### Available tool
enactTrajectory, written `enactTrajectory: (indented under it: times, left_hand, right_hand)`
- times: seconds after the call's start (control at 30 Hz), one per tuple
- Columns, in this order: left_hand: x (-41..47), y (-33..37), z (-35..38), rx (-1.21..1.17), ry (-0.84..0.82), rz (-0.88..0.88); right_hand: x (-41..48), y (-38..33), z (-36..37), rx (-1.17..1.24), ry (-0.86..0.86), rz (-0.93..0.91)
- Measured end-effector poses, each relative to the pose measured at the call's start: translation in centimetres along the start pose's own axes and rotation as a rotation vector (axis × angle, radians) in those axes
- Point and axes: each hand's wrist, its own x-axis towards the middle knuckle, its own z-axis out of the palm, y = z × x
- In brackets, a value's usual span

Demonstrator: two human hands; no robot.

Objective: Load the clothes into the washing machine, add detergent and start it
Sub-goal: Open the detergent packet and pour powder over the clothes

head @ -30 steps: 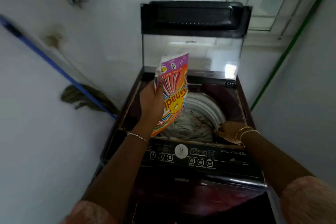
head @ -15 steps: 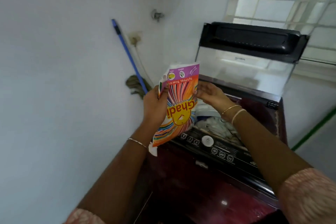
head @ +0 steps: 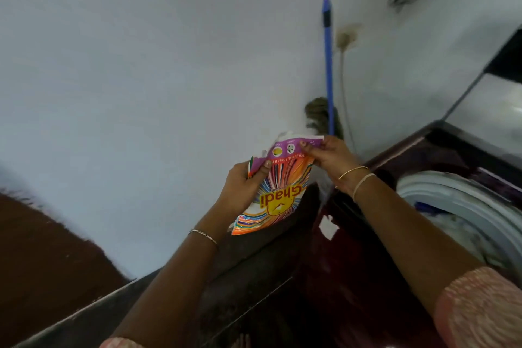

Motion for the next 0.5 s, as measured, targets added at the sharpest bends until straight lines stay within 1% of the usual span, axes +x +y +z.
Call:
enactTrajectory:
  times: [0.23,0.3,0.4,0.5]
  left_hand:
    - [3.3,-10.8,-5.5,0.114,0.035,-0.256]
    - [4.5,-13.8,-6.1,0.152,0.037,-0.339]
    - [6.2,-17.4,-6.3,0.227,0.032,-0.452]
    - [8.5,-22.3,-5.7,0.304,0.015,-0.507]
  right_hand:
    - [6.1,8.3,7.7,-0.199,-0.108,0.129]
    - [7.4,10.7,9.2,-0.228,-0.137,0.184]
    - [9.4,14.8,10.9,-0.270,-0.159,0.218]
    - [11.6,20.1,12.1,-0.292,-0.150,0.286]
